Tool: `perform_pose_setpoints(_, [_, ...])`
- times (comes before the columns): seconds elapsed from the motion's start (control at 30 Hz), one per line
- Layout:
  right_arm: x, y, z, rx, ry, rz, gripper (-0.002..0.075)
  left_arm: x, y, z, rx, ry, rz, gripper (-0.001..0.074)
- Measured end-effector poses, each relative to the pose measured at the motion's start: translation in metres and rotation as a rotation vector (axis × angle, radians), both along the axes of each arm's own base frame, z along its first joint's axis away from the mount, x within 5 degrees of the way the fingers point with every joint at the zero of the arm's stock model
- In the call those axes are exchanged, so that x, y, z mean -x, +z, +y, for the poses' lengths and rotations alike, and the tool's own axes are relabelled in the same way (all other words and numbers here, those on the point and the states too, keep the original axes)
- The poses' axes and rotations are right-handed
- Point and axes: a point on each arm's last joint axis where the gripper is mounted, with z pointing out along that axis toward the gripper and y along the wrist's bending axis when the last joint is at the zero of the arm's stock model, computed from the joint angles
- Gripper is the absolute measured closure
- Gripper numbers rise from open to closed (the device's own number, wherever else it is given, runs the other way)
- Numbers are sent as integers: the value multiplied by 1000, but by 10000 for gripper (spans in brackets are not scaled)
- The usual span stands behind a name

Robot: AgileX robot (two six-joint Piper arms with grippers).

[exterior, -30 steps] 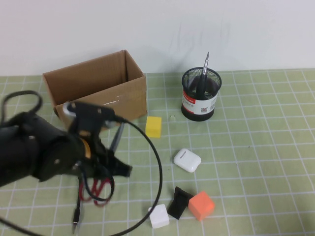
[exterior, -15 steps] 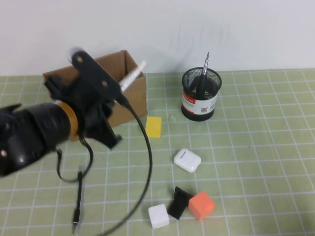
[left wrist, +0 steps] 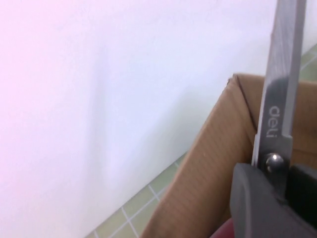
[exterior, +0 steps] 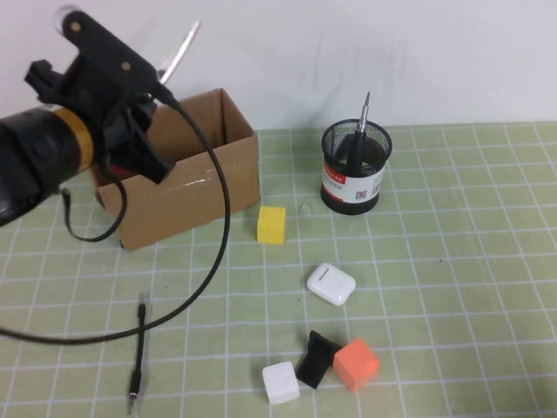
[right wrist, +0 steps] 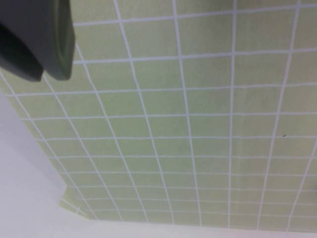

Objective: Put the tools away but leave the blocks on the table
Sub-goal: Place the Scissors into the box

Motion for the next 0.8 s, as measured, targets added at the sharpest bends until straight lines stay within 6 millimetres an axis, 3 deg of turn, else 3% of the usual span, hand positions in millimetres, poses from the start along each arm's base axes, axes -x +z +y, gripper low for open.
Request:
perform_pose_setpoints(0.37, [0, 0, 0, 4, 0, 0, 736, -33, -40, -5, -104, 52, 111, 661])
perform_pose_setpoints(0.8, [0, 0, 0, 3, 0, 0, 736, -36, -39, -5, -124, 56, 104, 674])
